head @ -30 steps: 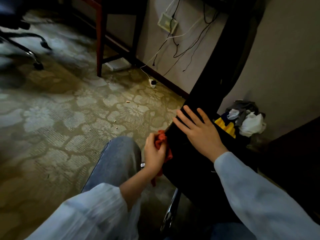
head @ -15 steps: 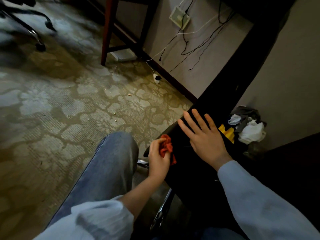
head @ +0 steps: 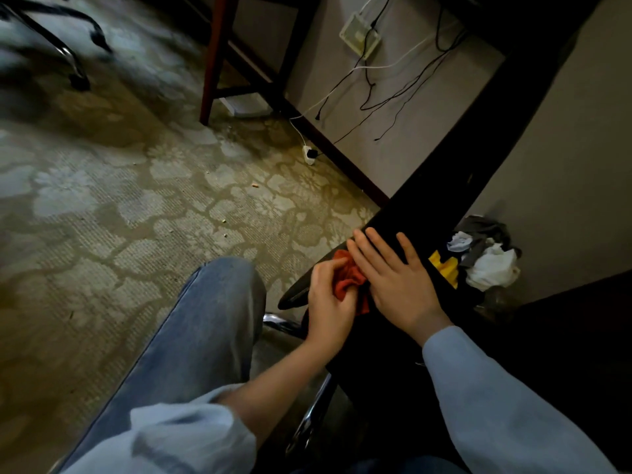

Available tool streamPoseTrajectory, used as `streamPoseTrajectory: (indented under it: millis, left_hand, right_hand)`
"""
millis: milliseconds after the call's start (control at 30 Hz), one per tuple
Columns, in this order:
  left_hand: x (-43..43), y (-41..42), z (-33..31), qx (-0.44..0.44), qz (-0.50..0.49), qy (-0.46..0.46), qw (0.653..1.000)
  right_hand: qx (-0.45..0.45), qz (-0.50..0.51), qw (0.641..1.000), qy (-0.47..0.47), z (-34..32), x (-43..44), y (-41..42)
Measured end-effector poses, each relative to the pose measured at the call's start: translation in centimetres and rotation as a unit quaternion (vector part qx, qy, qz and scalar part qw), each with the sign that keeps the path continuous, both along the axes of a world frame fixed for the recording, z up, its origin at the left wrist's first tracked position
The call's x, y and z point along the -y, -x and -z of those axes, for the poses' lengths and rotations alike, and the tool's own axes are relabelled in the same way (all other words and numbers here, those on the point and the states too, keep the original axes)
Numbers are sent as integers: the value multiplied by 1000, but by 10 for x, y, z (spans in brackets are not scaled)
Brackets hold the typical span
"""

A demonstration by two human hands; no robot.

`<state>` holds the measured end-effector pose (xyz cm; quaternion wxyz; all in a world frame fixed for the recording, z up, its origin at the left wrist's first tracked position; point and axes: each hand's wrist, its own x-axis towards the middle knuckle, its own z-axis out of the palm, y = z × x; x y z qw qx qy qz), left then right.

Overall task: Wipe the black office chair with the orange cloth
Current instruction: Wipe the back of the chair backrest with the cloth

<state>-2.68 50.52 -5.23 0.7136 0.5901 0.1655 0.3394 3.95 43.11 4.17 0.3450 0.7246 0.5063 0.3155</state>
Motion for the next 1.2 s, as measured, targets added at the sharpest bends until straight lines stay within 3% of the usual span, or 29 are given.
streamPoseTrajectory:
  millis: [167, 300, 467, 633, 867, 1133, 1200]
  left_hand:
    - [-2, 5, 42, -107, 13, 47, 993]
    - [9, 15, 76, -188, 41, 134, 972]
    - [27, 22, 91, -231, 10, 269, 935]
    - [-3, 5, 96, -273, -41, 293, 915]
    - [-15, -5, 93, -265, 9, 348, 899]
    - [-10, 1, 64, -143, 34, 336, 930]
    - [-16, 2, 63, -159, 13, 320, 934]
  right_hand:
    - [-3, 1, 1000, -6, 2, -3, 2]
    - [-16, 14, 1000, -10, 11, -8, 5]
    - [-14, 29, 997, 69, 34, -14, 11]
    - [-28, 34, 997, 58, 39, -11, 9]
    - [-53, 46, 997, 33, 45, -12, 12]
    - [-66, 40, 997, 25, 43, -10, 8]
    - [-69, 40, 997, 23, 43, -11, 9]
